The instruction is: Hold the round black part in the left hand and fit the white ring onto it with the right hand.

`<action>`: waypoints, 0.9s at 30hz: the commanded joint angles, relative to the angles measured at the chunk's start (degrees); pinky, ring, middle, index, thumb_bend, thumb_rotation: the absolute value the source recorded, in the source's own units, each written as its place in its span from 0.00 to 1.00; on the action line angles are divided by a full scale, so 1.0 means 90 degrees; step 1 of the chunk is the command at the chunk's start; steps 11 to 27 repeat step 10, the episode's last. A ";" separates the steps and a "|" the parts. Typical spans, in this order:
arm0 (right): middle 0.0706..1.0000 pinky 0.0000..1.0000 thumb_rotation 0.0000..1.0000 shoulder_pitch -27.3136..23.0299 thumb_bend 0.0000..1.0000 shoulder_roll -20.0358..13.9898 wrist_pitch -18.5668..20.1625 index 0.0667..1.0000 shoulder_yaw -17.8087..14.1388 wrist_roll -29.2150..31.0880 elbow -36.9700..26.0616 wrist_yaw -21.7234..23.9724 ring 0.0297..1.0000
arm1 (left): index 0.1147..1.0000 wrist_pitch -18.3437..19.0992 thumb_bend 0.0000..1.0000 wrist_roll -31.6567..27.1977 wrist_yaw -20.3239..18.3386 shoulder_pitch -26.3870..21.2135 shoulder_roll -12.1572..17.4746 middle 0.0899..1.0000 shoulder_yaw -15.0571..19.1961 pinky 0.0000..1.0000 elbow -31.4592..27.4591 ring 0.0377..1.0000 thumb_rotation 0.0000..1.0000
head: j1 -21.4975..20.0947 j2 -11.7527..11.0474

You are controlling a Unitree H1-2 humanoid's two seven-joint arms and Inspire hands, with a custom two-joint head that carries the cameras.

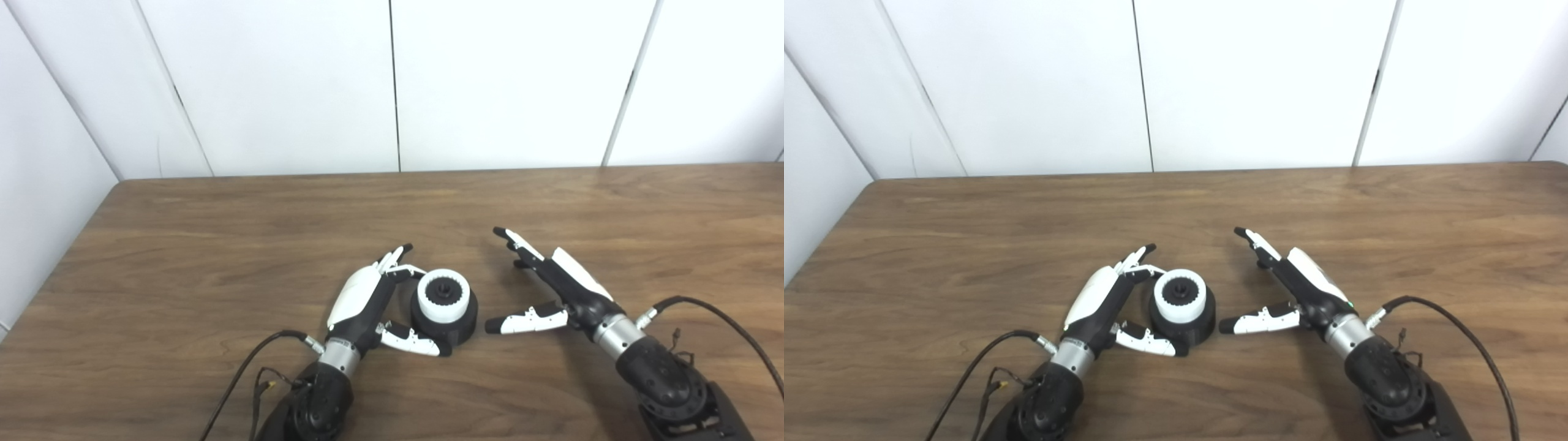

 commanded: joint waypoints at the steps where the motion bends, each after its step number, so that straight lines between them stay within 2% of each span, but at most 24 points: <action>1: 1.00 0.90 0.45 -0.0107 1.00 -0.0006 -0.0031 0.98 -0.0022 0.0030 -0.0102 -0.0038 0.98 | 0.56 -0.0003 0.98 0.0087 0.0058 -0.0172 -0.0008 1.00 0.0033 1.00 -0.0181 1.00 0.23 | 0.0004 0.0005; 27: 1.00 0.87 0.43 -0.0141 1.00 -0.0034 -0.0038 0.97 -0.0063 0.0110 -0.0093 -0.0053 0.96 | 0.55 -0.0024 0.99 0.0080 0.0070 -0.0168 -0.0011 1.00 0.0029 1.00 -0.0178 1.00 0.24 | -0.0001 0.0010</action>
